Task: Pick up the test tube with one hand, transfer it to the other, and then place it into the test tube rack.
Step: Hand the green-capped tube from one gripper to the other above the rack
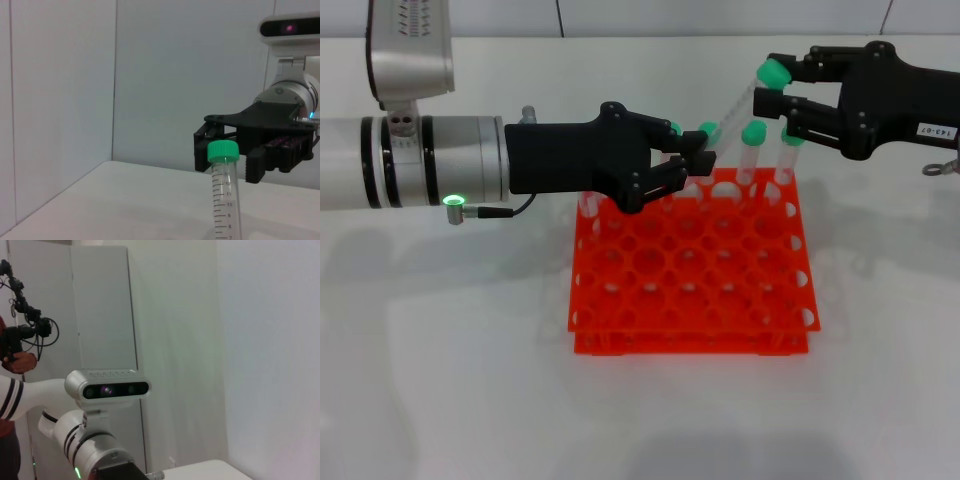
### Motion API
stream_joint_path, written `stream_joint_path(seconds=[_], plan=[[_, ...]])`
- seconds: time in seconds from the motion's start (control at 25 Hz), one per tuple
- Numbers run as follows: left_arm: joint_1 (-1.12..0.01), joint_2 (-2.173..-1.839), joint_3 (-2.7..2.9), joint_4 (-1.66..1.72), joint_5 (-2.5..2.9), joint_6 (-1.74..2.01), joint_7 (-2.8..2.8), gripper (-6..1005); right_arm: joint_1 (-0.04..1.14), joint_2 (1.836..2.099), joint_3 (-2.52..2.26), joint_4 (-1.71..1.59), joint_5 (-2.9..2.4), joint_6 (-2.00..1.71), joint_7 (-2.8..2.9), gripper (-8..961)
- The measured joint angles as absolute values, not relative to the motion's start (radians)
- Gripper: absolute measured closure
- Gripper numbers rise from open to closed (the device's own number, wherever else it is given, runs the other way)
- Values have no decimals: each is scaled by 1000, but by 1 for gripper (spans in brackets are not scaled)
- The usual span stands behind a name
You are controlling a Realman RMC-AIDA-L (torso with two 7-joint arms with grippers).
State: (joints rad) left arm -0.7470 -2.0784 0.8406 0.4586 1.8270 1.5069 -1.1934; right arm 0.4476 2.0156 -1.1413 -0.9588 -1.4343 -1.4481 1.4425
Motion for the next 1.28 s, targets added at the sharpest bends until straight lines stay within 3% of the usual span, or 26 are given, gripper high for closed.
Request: stream_joint_path(seconds=[0.24, 0.52, 1.28], plan=[[-747, -2078, 841, 459, 1827, 1508, -1193, 824, 447, 2016, -1141, -957, -1434, -1446, 1439, 570], [-747, -2079, 840, 459, 1826, 1507, -1194, 824, 450, 2016, -1141, -957, -1434, -1444, 1437, 678], [-750, -2080, 851, 459, 1823, 1505, -1193, 827, 454, 2016, -1141, -964, -1435, -1440, 1435, 679]])
